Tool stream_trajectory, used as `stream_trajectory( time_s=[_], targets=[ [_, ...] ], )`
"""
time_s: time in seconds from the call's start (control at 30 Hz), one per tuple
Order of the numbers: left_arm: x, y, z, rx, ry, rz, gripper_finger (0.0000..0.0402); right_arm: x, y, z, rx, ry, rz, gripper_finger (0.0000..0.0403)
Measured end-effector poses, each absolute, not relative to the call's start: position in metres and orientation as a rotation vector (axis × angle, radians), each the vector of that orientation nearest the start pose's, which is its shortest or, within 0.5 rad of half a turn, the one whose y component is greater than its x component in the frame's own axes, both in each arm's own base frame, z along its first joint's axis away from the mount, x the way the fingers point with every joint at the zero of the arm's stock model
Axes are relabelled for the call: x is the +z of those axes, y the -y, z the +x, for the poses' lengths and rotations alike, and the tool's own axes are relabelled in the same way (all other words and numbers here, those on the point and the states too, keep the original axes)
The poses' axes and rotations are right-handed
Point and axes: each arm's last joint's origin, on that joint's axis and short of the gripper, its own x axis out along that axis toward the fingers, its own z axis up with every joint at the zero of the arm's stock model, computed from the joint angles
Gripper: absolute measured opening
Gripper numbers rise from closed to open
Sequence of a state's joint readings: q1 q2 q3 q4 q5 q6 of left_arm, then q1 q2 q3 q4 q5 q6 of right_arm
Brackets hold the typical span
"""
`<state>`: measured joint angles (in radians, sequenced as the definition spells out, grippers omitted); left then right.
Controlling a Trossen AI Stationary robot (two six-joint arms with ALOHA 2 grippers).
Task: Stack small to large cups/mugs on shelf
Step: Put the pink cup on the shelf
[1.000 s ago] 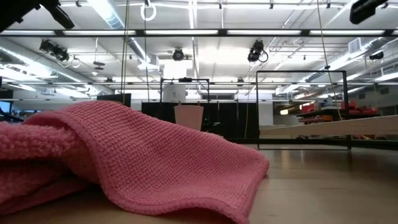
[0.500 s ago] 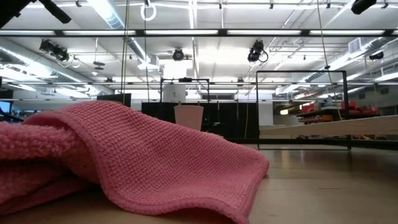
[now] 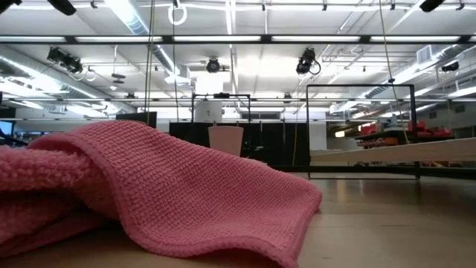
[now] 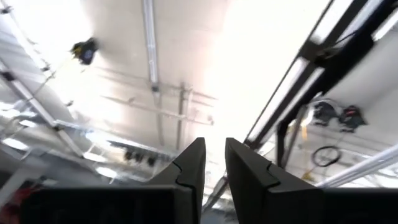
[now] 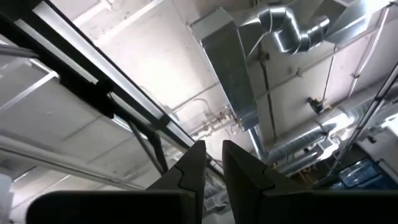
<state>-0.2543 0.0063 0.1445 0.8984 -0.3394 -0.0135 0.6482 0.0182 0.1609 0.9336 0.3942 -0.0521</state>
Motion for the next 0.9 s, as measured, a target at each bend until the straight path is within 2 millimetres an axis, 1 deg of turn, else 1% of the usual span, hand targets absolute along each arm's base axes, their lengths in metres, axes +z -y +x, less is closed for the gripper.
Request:
stream_trajectory(
  time_s=[0.07,0.17,0.3,0.37,0.53,0.67,0.73,0.9],
  targets=[
    [0.288,-0.001,0.04,0.123,0.934,-0.326,0.0071,0.299,-0.009,0.03,0.188,0.938,0.458,0.0062],
    [0.299,-0.004,0.039,0.213,0.809,-0.325,0.0074,0.321,-0.004,0.025,0.138,0.89,0.438,0.0062],
    [0.316,-0.009,0.03,0.326,0.706,-0.334,0.0074,0.353,0.005,0.02,0.006,0.786,0.461,0.0062],
    [0.324,-0.012,0.024,0.363,0.684,-0.341,0.0071,0.369,0.008,0.019,-0.072,0.722,0.467,0.0062],
    [0.332,-0.017,0.015,0.501,0.597,-0.352,0.0066,0.407,0.01,0.025,-0.296,0.575,0.418,0.0062],
    [0.335,-0.018,0.018,0.602,0.512,-0.34,0.007,0.437,0.006,0.034,-0.466,0.464,0.359,0.0062],
    [0.338,-0.018,0.021,0.63,0.486,-0.33,0.0072,0.452,0.004,0.038,-0.505,0.431,0.313,0.0062],
    [0.35,-0.018,0.025,0.654,0.441,-0.306,0.0069,0.487,-0.002,0.047,-0.528,0.392,0.255,0.0062]
  ],
)
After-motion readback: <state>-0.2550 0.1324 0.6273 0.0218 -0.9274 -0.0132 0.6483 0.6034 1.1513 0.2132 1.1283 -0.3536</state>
